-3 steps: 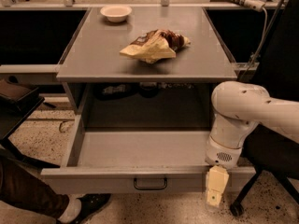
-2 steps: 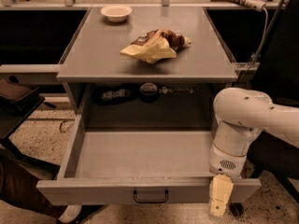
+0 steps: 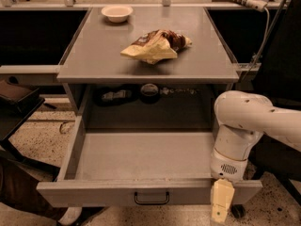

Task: Open top drawer

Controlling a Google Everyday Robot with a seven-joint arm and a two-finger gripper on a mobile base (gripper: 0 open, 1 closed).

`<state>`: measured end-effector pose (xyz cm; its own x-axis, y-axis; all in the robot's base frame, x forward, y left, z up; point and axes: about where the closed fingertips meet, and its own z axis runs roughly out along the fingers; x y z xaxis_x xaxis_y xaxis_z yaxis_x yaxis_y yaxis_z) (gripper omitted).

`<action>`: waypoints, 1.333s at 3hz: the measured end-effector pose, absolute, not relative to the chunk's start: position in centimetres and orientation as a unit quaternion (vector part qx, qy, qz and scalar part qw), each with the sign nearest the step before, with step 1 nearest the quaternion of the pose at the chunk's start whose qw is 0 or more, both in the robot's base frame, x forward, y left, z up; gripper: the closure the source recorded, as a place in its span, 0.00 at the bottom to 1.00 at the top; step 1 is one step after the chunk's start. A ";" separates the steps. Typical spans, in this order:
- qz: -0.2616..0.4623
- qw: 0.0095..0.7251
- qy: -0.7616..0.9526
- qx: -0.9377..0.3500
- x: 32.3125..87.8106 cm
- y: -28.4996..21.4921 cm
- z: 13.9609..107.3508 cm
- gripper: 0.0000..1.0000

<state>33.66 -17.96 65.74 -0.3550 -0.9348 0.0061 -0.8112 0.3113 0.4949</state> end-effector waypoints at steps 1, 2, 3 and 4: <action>-0.223 0.164 -0.797 0.536 31.5 -17.7 66.5 0.00; -0.235 0.192 -0.805 0.510 27.5 -18.2 67.8 0.00; -0.235 0.192 -0.805 0.510 27.6 -18.1 67.8 0.00; -0.258 0.226 -0.806 0.482 23.4 -18.5 68.7 0.00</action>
Offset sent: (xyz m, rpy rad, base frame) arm -0.2015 -0.0171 0.0675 -0.0962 0.3568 -0.2033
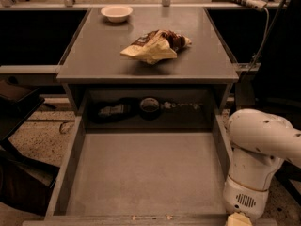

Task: Open top drawer

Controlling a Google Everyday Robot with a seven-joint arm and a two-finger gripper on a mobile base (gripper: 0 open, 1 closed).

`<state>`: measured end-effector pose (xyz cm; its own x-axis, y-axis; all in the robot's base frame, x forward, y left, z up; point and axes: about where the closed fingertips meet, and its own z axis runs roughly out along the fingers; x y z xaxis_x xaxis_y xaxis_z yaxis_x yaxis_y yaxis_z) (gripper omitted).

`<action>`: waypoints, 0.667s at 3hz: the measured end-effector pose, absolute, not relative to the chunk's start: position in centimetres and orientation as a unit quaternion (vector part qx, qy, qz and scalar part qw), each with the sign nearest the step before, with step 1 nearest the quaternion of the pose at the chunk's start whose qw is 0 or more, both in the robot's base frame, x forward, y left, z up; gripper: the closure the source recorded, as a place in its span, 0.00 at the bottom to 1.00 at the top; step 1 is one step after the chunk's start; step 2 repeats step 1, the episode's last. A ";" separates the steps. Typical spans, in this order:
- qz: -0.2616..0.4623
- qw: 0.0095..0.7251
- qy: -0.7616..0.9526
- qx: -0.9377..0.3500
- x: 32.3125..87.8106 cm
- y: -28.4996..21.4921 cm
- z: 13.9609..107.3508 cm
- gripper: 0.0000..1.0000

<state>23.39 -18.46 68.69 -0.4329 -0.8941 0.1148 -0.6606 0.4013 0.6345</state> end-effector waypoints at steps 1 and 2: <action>-0.259 0.226 -0.806 0.482 23.4 -18.5 68.7 0.00; -0.259 0.226 -0.806 0.482 23.4 -18.5 68.7 0.00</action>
Offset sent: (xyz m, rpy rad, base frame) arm 0.0000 0.0000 0.0000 0.0000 0.0000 0.0000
